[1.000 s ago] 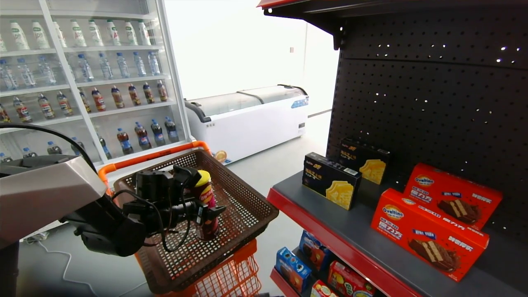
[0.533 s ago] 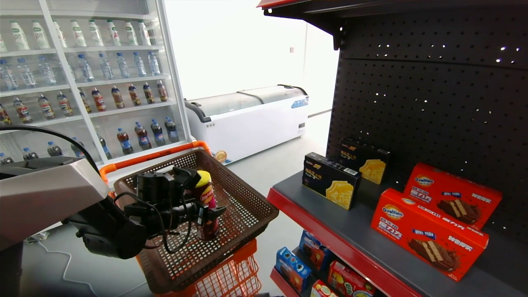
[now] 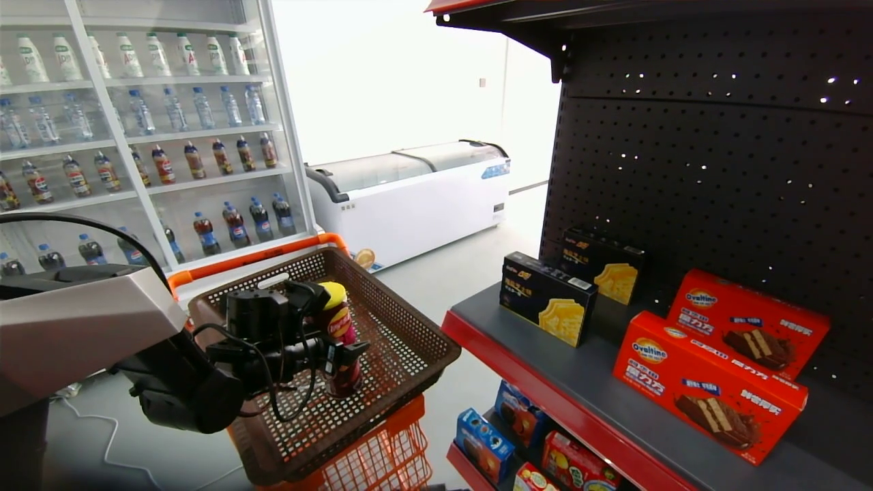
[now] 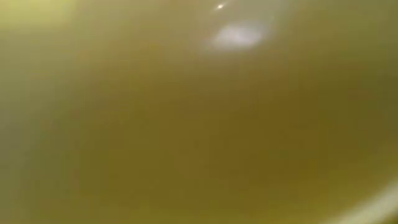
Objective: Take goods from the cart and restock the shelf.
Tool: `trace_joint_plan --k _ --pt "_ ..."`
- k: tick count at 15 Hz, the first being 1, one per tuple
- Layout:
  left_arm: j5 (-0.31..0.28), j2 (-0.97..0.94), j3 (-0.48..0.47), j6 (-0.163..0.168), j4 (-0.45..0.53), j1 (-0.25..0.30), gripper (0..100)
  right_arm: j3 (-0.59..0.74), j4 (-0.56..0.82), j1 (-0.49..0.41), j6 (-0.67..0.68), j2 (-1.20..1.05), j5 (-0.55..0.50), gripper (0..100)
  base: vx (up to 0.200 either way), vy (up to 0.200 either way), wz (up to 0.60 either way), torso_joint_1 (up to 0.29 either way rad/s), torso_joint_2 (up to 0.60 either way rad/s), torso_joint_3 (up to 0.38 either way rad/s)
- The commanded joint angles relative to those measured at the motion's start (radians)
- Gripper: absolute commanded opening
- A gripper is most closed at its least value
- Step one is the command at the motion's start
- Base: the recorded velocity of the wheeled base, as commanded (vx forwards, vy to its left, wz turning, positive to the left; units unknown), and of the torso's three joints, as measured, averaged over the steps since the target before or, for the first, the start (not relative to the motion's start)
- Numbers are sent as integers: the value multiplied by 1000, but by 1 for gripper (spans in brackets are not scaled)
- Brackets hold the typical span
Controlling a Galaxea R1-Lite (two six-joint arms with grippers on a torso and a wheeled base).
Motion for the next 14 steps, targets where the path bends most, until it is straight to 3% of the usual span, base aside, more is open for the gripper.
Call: trace_joint_plan --k 1,5,7,9,11,14 --pt "0 -2 4 -1 1 -2 0 0 0 0 -1 0 0 100 0 0 0 0 0 0" --pt "6 -95 65 -10 -22 -5 0 0 0 0 -1 0 0 100 0 0 0 0 0 0" --pt "86 -203 79 -7 15 -12 0 0 0 0 -1 0 0 100 0 0 0 0 0 0" --pt "140 -335 70 -8 116 -23 0 0 0 0 -1 0 0 100 0 0 0 0 0 0" --pt "129 -447 30 -42 225 -28 0 0 0 0 -1 0 0 100 0 0 0 0 0 0" --pt "83 -596 -4 -47 404 -26 0 0 0 0 -1 0 0 100 0 0 0 0 0 0"
